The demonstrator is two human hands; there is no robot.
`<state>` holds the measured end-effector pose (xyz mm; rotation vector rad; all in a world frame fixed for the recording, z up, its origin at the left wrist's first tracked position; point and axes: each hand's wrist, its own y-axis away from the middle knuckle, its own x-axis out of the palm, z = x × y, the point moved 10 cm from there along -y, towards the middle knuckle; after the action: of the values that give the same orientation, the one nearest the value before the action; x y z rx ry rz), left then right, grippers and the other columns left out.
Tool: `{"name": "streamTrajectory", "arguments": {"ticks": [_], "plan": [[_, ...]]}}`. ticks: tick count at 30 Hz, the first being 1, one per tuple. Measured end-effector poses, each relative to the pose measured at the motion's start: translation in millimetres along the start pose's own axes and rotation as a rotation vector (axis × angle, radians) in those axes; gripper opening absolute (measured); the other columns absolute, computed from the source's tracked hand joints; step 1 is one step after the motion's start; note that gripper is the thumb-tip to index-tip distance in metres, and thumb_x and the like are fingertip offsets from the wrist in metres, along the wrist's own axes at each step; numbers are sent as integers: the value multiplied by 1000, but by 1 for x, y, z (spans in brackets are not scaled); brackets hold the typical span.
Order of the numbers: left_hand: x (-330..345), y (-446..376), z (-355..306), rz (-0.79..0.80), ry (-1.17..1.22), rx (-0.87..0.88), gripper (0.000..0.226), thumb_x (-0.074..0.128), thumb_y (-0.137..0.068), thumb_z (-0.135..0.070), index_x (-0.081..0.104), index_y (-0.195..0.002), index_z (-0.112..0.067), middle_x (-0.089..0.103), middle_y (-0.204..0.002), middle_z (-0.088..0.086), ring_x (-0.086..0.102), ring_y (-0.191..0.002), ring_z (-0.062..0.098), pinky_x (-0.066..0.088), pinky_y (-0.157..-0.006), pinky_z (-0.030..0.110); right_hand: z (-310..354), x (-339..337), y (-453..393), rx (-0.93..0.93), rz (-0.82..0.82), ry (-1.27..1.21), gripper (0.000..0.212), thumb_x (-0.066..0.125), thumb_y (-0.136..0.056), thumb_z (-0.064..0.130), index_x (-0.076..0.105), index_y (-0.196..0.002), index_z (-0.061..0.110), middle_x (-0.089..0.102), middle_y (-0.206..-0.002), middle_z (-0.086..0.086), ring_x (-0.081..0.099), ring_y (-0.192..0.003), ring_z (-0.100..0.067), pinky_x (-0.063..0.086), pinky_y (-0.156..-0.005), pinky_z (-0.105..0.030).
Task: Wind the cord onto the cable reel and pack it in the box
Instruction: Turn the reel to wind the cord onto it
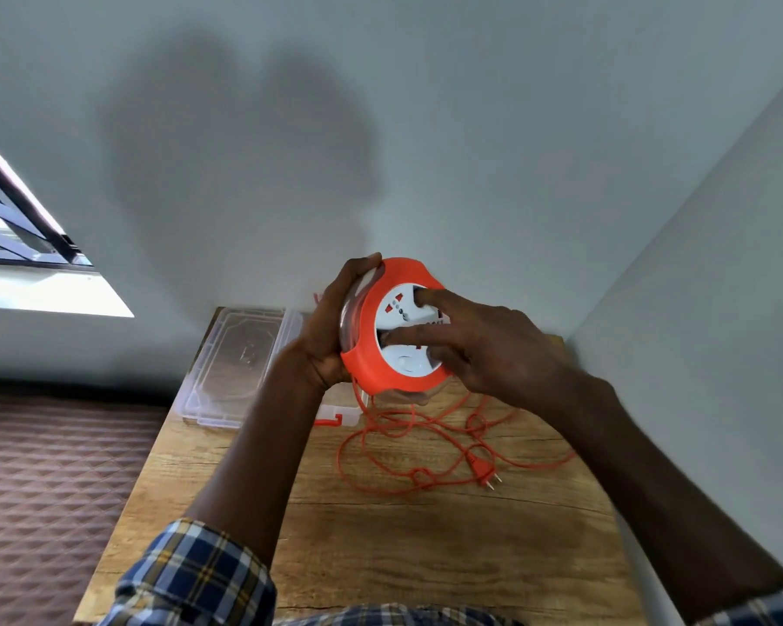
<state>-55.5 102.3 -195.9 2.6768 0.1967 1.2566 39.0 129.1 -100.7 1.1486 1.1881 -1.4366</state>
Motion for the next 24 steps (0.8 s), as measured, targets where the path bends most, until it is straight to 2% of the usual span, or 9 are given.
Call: {"name": "streamTrajectory", "arguments": {"ticks": [3,6,9,11,12,14,17,20,24], "plan": [[3,0,-1,-3,-9,5,64,62,-99,-59,62,-140,-10,62,-133,18,63,-118,35,51,-106,50,3,0,-3,-19,-22,55,67,71,-88,18,50,-135,60,55,-147,0,71,-90,-27,38,-61,-27],[1,1,-2,-28,-19,16,59,59,-101,-59,69,-133,-11,69,-126,16,66,-113,34,53,-102,48,3,-1,-3,34,-119,86,66,75,-82,28,50,-134,62,66,-131,8,72,-95,-25,41,-64,-28],[3,-1,-6,-32,-15,53,57,58,-101,-57,70,-132,-11,71,-126,17,67,-117,35,53,-105,49,-19,0,7,420,-302,-263,66,73,-73,60,50,-136,60,75,-116,13,72,-98,-14,51,-71,-23],[4,-2,-6,-33,-24,62,56,58,-102,-57,72,-129,-10,75,-123,17,70,-116,35,55,-104,49,-27,20,18,670,-377,-508,70,69,-72,73,54,-138,53,73,-123,12,71,-100,-7,46,-68,-13],[3,-2,-5,-40,-30,59,56,58,-102,-57,74,-127,-10,76,-121,16,71,-114,34,56,-103,48,-25,29,20,710,-384,-543,71,68,-76,73,52,-141,50,71,-129,11,70,-105,-7,46,-72,-14],[-2,-1,-4,-65,-42,62,56,57,-102,-58,74,-127,-11,76,-122,16,70,-115,34,53,-108,50,-15,35,19,683,-347,-497,72,62,-84,72,45,-149,45,69,-134,7,70,-111,-13,50,-79,-21],[-5,-1,-4,-70,-60,47,61,59,-100,-60,68,-136,-11,69,-130,18,63,-123,36,41,-118,55,-9,18,22,585,-329,-264,67,51,-92,72,43,-151,42,74,-123,7,74,-100,-14,43,-65,-15],[-2,-2,-6,-42,-39,30,61,64,-97,-60,70,-132,-11,71,-127,16,66,-117,35,49,-109,52,-1,-6,20,359,-317,-133,43,60,-100,45,54,-143,42,69,-128,5,73,-95,-17,52,-64,-23],[-2,-1,-4,-24,-15,13,64,58,-98,-63,70,-134,-12,69,-132,17,67,-118,36,54,-105,51,5,-7,14,123,-144,-56,54,76,-90,17,63,-135,45,50,-150,-4,69,-105,-29,59,-65,-35]]}}
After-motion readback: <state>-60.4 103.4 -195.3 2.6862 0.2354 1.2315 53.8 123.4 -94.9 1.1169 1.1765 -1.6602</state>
